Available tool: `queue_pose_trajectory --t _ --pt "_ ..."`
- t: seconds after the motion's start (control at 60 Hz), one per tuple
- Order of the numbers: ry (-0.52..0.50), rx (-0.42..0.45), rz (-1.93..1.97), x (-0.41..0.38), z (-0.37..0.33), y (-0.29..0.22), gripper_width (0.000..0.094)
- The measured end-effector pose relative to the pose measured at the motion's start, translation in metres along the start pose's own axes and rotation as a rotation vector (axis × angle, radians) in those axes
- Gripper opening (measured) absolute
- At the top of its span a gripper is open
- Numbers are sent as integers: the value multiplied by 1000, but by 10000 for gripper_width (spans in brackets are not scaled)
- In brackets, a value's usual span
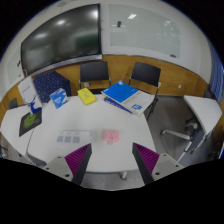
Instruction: Unplug charger
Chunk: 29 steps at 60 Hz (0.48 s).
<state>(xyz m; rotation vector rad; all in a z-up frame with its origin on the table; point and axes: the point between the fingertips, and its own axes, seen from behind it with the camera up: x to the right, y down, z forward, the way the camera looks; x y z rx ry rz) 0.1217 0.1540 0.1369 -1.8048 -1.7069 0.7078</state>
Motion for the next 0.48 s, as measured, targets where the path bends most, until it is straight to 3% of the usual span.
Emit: queue_pose_trajectory --t 0.217,0.483 --pt "14 -23 -38 -9 -93 38 846" --pt "19 -32 -39 -12 -99 50 854"
